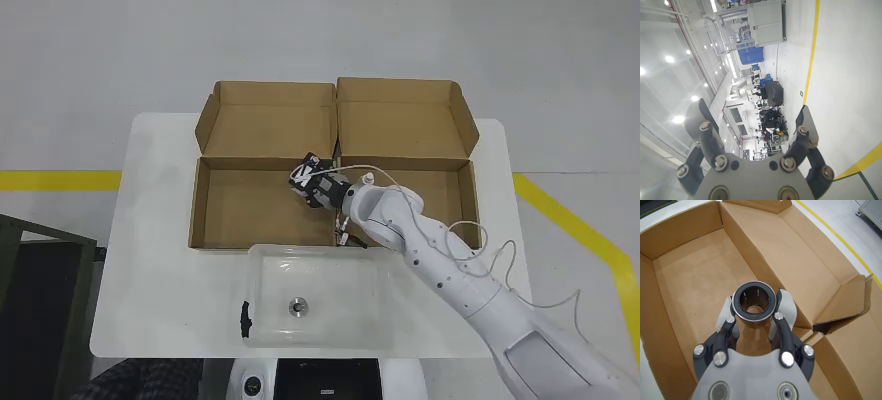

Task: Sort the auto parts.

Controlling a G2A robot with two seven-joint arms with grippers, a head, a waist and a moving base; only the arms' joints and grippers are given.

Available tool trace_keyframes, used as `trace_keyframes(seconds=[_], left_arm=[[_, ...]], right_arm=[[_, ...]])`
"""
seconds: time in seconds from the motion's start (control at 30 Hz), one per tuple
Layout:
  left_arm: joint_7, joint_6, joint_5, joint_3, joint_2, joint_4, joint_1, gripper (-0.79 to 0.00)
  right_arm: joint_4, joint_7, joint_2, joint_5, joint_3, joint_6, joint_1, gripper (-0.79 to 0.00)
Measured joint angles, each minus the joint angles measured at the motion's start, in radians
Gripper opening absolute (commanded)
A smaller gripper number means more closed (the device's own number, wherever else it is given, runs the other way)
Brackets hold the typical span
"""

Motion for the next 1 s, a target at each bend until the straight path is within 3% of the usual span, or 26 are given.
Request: trace_keyframes(seconds=[0.17,0.37,0.6,1.0], left_arm=[[0.000,0.000,0.000,0.000,0.000,0.000,0.000,0.000],[0.000,0.000,0.000,0.000,0.000,0.000,0.000,0.000],[0.000,0.000,0.000,0.000,0.000,0.000,0.000,0.000],[0.000,0.000,0.000,0.000,0.000,0.000,0.000,0.000]], right_arm=[[0.005,0.005,-0.005,-0.020,0.005,-0.002,-0.009,-0.382],[0.003,0.011,-0.009,-0.038,0.015,-0.007,-0.024,-0.151],[-0.036,0.017,-0.007,-0.070,0.042,-0.015,-0.041,-0.086],[-0.292,0.063,0.029,-0.112,0.135,-0.099,-0.164,0.000]])
